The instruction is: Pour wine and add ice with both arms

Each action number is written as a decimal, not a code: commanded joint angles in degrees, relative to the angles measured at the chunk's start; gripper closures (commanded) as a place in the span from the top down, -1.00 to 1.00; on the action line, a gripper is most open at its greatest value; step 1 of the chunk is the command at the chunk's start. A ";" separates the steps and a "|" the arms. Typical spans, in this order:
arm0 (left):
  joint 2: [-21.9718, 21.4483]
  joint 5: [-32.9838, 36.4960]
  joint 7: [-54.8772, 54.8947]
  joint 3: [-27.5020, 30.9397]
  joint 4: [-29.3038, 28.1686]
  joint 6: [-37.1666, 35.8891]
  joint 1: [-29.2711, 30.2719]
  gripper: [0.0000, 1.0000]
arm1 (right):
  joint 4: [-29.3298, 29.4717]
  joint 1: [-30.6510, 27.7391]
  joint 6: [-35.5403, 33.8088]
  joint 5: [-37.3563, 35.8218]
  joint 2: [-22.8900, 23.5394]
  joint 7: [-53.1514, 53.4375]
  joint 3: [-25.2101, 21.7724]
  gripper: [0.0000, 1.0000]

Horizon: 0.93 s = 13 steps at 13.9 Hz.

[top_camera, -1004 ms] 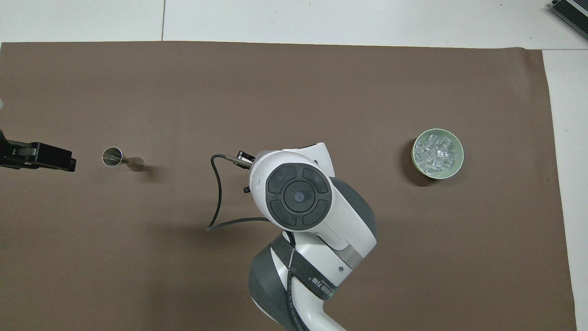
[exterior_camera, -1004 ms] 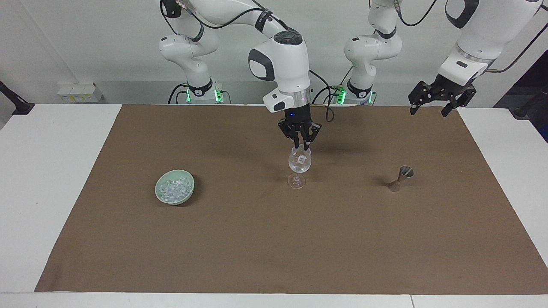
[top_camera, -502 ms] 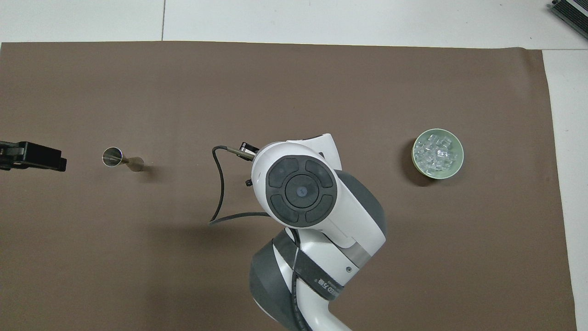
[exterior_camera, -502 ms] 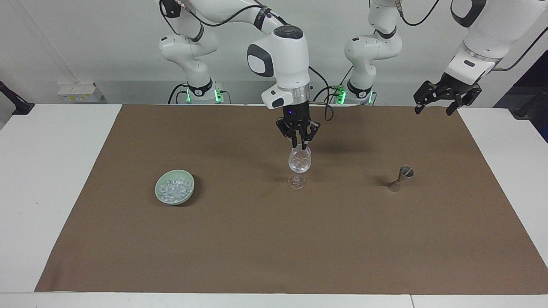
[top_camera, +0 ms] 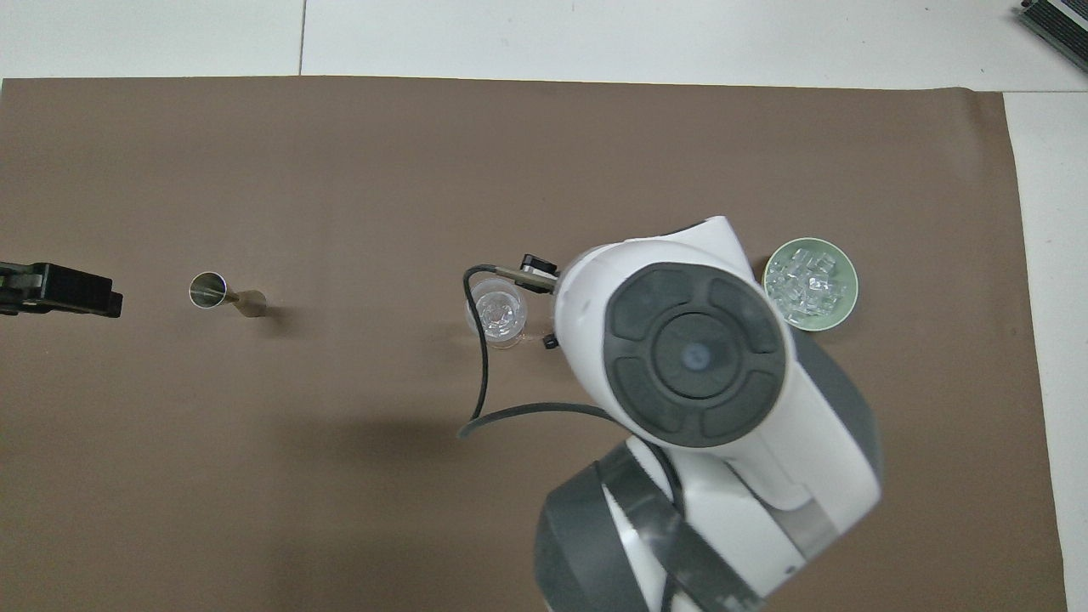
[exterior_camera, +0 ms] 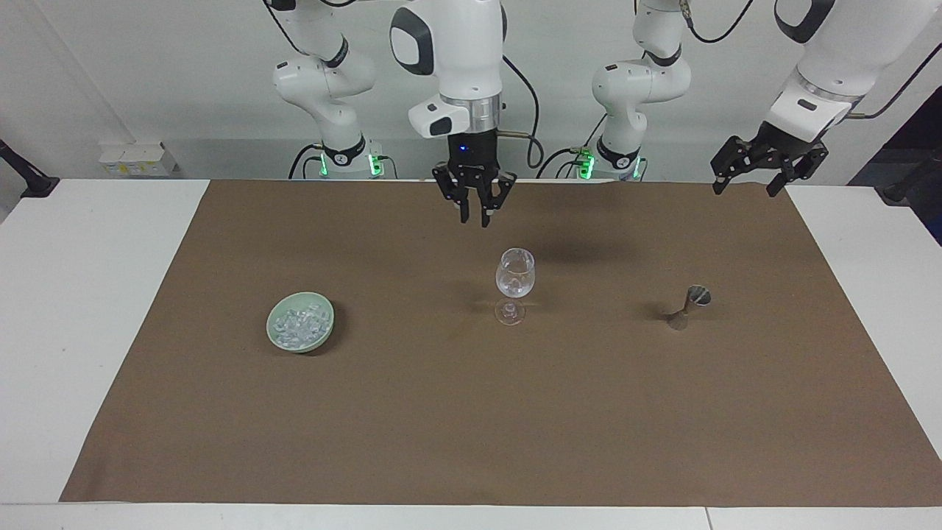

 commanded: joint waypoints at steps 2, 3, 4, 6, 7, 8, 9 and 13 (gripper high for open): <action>-0.57 -0.67 0.14 -0.09 0.34 -0.98 0.27 1.00 | -3.29 -5.07 -3.27 0.71 -5.60 -9.58 0.45 1.00; -0.57 -0.67 0.14 -0.09 0.34 -0.98 0.36 1.00 | -3.20 -6.47 -3.63 1.40 -6.22 -11.70 0.36 1.00; -0.57 -0.67 0.14 -0.09 0.34 -0.98 0.36 1.00 | -3.28 -8.40 -4.07 1.93 -7.01 -13.72 0.36 1.00; -0.57 -0.67 0.14 -0.09 0.34 -0.98 0.36 1.00 | -3.02 -10.96 -4.77 2.64 -7.02 -18.03 0.36 1.00; -0.57 -0.67 0.14 -0.09 0.34 -0.98 0.27 1.00 | -2.67 -12.27 -4.86 2.64 -7.11 -20.14 0.28 1.00; -0.57 -0.67 0.14 -0.09 0.34 -0.98 0.36 1.00 | -2.23 -13.24 -5.38 2.64 -7.28 -21.46 0.19 1.00; -0.57 -0.67 0.14 -0.09 0.34 -0.98 0.36 1.00 | -2.14 -13.95 -5.91 2.64 -7.37 -21.83 -0.07 1.00; -0.57 -0.67 0.14 -0.09 0.34 -0.98 0.36 1.00 | -1.35 -15.27 -7.75 2.82 -7.55 -22.88 -2.00 1.00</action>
